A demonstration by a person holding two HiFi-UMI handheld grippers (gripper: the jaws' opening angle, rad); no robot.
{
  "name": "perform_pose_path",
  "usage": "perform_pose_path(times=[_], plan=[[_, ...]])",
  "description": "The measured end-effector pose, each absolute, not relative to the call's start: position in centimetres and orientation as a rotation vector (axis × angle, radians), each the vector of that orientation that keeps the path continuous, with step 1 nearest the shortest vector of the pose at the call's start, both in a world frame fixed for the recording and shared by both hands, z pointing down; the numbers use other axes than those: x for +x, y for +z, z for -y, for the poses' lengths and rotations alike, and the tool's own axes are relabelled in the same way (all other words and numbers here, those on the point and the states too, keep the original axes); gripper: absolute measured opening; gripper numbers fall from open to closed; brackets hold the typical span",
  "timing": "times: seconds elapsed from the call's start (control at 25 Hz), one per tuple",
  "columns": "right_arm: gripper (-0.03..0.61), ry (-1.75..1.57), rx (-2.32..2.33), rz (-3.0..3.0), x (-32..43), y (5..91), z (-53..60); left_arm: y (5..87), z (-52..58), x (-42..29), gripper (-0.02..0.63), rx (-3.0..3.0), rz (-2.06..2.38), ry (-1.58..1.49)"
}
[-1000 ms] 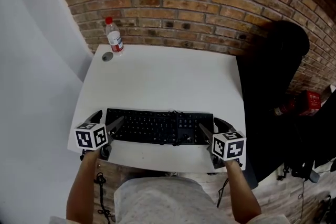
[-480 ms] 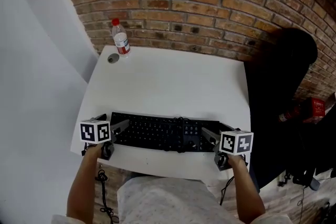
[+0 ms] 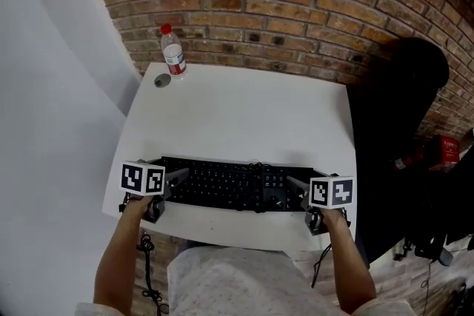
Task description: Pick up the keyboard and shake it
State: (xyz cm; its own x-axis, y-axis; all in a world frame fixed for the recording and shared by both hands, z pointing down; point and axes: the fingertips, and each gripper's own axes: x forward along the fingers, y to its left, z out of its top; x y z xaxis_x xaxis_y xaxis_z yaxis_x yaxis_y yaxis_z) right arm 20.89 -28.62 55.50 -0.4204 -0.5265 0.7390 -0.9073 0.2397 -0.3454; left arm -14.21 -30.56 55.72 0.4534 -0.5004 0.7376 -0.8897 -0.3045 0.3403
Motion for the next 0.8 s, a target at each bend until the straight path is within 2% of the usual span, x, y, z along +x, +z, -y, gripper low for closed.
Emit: perform_pose_path(times=[0.24, 0.72, 0.8], plan=[[0.383, 1.06, 1.322, 2.04, 20.8, 55.4, 28.7, 55.5, 30.7, -14.6, 0.36, 1.916, 1.173, 0.624], [0.377, 0.955, 1.383, 2.083, 21.1, 52.5, 29.4, 53.0, 31.5, -14.6, 0.354, 1.995, 1.216, 0.586], [0.343, 0.957, 1.415, 2.117, 21.2, 51.5, 30.0, 52.5, 31.9, -14.7, 0.353, 2.016, 1.23, 0.571]])
